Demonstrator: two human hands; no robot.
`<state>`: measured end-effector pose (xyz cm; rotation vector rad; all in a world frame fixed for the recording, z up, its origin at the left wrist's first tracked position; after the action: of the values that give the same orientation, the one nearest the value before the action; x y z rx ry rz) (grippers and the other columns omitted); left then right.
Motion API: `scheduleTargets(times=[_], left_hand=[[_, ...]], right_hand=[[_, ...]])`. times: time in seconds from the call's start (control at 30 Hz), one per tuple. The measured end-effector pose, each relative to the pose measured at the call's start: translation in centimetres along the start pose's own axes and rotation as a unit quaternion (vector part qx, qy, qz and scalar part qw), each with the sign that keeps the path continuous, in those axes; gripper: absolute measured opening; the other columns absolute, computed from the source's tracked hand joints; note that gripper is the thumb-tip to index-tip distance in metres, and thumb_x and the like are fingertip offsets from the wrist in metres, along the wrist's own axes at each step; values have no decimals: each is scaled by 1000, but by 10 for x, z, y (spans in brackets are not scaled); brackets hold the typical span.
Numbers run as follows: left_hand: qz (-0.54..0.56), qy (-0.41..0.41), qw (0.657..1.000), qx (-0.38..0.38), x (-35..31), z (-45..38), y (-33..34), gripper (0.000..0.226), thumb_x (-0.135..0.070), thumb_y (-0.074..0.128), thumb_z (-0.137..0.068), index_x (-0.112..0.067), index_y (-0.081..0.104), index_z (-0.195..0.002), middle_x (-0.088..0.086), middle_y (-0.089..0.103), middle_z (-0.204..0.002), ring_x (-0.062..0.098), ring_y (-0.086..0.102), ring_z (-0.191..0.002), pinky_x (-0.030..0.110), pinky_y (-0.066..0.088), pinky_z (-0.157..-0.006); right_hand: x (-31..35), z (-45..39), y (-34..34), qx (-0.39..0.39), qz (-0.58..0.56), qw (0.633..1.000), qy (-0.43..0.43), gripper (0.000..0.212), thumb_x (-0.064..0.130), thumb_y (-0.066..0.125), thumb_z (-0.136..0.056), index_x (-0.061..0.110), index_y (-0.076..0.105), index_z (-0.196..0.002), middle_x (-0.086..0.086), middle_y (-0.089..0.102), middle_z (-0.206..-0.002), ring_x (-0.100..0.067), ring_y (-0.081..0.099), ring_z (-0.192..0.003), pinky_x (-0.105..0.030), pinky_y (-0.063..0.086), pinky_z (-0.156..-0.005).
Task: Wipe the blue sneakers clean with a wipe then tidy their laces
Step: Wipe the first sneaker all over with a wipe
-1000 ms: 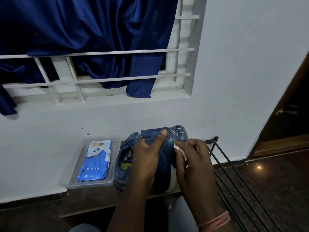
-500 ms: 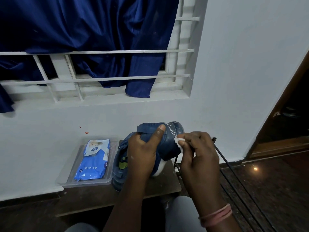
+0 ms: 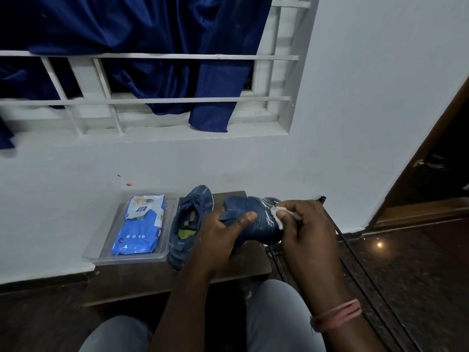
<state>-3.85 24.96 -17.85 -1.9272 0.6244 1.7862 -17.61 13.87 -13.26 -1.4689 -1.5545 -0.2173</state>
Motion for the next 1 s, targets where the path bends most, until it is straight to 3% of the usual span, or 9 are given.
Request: scheduleTargets(times=[0.1, 0.23, 0.37, 0.47, 0.63, 0.83, 0.93, 1.0], left_hand=[[12, -21, 1000, 12, 2, -2, -3, 46, -41, 89, -71, -19, 74, -108, -3, 79, -100, 16, 76, -95, 42, 59, -87], [91, -61, 993, 44, -2, -3, -8, 35, -30, 86, -78, -10, 78, -106, 16, 78, -103, 36, 75, -98, 59, 56, -96], [94, -79, 992, -8, -4, 1, -4, 28, -34, 83, -82, -14, 78, -101, 7, 80, -97, 27, 78, -92, 51, 59, -92], [87, -76, 993, -36, -2, 3, 2, 21, -30, 82, -83, -14, 78, -96, 7, 80, -90, 25, 78, -85, 47, 62, -85], [92, -77, 991, -65, -3, 0, 4, 28, -31, 87, -79, -7, 78, -90, 14, 79, -86, 33, 78, -81, 58, 62, -81], [125, -71, 986, -80, -5, -5, 6, 36, -28, 87, -80, 2, 74, -94, 23, 76, -93, 41, 75, -86, 59, 61, -80], [128, -76, 985, -84, -3, -5, 8, 26, -25, 85, -83, -3, 77, -95, 16, 78, -91, 32, 77, -83, 45, 64, -74], [120, -85, 987, -70, -2, -5, 10, 23, -27, 85, -83, -8, 78, -95, 12, 79, -90, 30, 78, -83, 46, 63, -77]], right_hand=[[-4, 7, 5, -7, 7, 1000, -11, 16, 7, 67, -93, 22, 71, -98, 4, 62, -98, 9, 54, -97, 0, 35, -81], [-1, 11, 8, 1, 6, 999, -48, 14, 8, 67, -93, 19, 71, -101, 4, 61, -98, 5, 55, -97, -3, 36, -83], [6, 13, 12, 10, 29, 997, -70, 15, 10, 65, -96, 20, 71, -104, 2, 57, -98, 0, 51, -87, -4, 36, -79], [9, 17, 16, 19, 53, 994, -92, 16, 10, 63, -96, 19, 72, -105, 2, 52, -98, -10, 53, -87, -18, 43, -75], [9, 22, 16, 11, 64, 987, -149, 20, -3, 67, -88, 12, 72, -100, -1, 50, -97, -14, 49, -87, -22, 42, -76], [4, 18, 11, 46, 51, 979, -191, 23, -6, 72, -83, 13, 74, -95, 1, 50, -92, -19, 51, -85, -38, 46, -69], [-2, 12, 11, 16, 71, 984, -163, 21, -3, 74, -83, 16, 75, -93, 0, 54, -93, -20, 53, -86, -36, 47, -71], [-1, 9, 14, -12, 77, 988, -133, 19, 1, 74, -85, 16, 76, -96, -1, 55, -95, -19, 54, -87, -31, 47, -73]])
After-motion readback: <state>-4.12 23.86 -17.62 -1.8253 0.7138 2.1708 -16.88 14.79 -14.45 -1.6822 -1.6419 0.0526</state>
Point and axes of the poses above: each hand's wrist, its own z-axis away from the middle knuckle, its own y-axis out of the palm, x = y × z, the point moved 4 cm from there along -z, towards the middle knuckle
